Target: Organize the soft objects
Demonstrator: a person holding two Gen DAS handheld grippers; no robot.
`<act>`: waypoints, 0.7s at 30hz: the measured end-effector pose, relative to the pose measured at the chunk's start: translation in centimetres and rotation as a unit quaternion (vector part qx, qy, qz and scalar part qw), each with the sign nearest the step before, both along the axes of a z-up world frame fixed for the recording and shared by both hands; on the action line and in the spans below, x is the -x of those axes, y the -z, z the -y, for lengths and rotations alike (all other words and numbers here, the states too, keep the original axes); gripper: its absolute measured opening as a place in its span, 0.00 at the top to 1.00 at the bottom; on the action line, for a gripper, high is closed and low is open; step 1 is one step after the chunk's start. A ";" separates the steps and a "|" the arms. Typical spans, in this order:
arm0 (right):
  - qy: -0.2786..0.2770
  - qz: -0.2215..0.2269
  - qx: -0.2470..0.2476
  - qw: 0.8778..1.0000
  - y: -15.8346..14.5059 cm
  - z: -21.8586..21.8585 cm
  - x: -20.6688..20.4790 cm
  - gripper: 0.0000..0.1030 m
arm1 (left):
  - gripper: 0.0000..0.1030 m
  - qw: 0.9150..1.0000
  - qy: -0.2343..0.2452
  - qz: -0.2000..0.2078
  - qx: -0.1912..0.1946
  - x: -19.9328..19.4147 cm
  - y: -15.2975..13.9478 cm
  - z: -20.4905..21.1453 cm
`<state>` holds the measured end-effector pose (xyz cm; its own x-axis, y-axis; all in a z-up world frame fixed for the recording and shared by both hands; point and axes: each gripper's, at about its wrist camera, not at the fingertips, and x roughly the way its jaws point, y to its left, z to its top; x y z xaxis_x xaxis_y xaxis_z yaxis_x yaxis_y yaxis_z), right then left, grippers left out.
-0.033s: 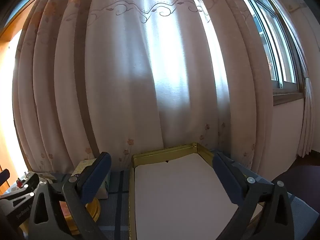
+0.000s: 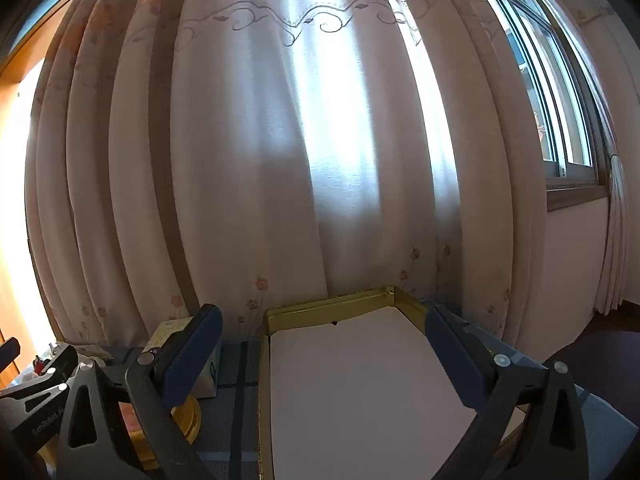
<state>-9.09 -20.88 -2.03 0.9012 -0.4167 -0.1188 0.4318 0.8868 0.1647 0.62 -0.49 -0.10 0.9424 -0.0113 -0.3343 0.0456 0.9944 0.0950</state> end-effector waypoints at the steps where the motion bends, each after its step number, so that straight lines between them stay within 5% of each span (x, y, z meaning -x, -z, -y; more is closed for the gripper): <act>1: 0.000 -0.005 0.004 1.000 0.0 0.0 0.0 0.01 | 0.06 1.000 -0.006 0.010 0.009 0.2 -0.2 -0.3; 21: 0.001 0.004 0.005 1.000 0.1 0.0 0.2 0.01 | 0.00 0.999 0.012 0.014 0.034 1.3 0.0 -0.7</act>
